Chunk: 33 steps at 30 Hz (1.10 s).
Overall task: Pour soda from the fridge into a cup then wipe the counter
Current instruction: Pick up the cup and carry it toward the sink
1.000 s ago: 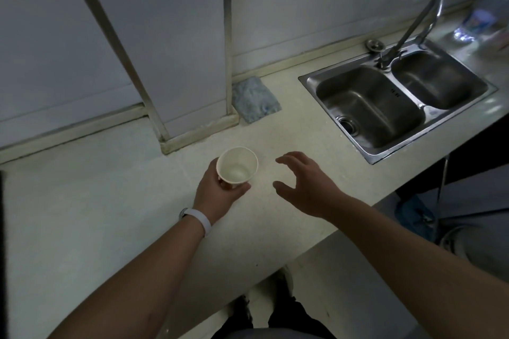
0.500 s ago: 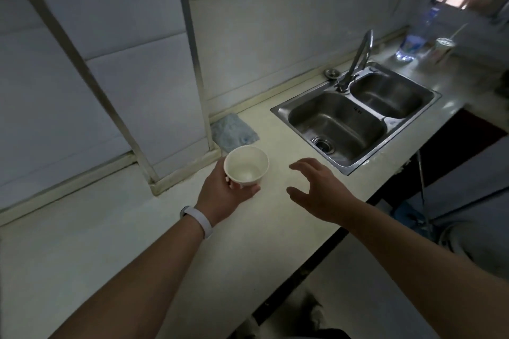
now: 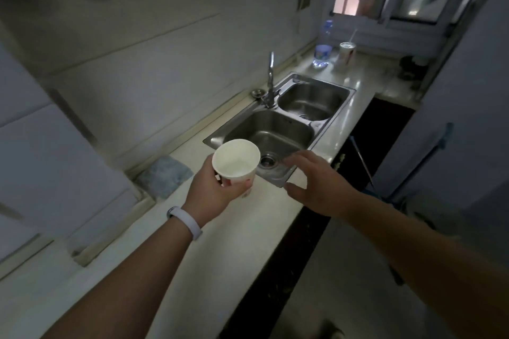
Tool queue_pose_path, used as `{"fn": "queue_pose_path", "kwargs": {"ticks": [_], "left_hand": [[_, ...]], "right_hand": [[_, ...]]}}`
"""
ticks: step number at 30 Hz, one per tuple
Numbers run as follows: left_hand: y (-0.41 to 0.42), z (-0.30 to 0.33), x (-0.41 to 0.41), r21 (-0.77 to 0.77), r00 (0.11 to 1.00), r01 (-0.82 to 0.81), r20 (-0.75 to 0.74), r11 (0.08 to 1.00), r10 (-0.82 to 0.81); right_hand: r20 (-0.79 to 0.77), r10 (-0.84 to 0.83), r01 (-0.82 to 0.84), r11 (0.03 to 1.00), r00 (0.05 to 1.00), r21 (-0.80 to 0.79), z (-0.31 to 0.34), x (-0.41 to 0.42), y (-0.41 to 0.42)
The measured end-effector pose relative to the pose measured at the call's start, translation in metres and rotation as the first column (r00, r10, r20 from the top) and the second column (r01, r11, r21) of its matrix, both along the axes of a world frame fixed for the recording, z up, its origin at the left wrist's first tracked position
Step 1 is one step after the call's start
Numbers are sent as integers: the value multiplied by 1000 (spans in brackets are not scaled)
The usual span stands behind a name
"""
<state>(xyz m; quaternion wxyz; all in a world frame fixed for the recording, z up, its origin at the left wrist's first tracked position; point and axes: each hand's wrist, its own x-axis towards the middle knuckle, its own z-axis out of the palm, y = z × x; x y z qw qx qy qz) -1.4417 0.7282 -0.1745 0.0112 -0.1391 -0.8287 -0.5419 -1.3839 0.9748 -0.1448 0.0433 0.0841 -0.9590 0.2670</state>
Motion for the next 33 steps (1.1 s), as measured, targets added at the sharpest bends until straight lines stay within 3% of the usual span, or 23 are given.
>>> {"fn": "queue_pose_path", "kwargs": {"ticks": [16,26,33], "left_hand": [[260,27,-29,18,982,187,2,982,-187],[348,27,-59,17,953,301,22,954,-301],[387,8,-130,49,951,297,78,953,-300]], "right_hand": [[-6,-187,187,981,982,-56,13,20,238],[12,-288,289,957,957,-39,4,6,323],[41,-305,305,952,951,4,-8,-58,358]]}}
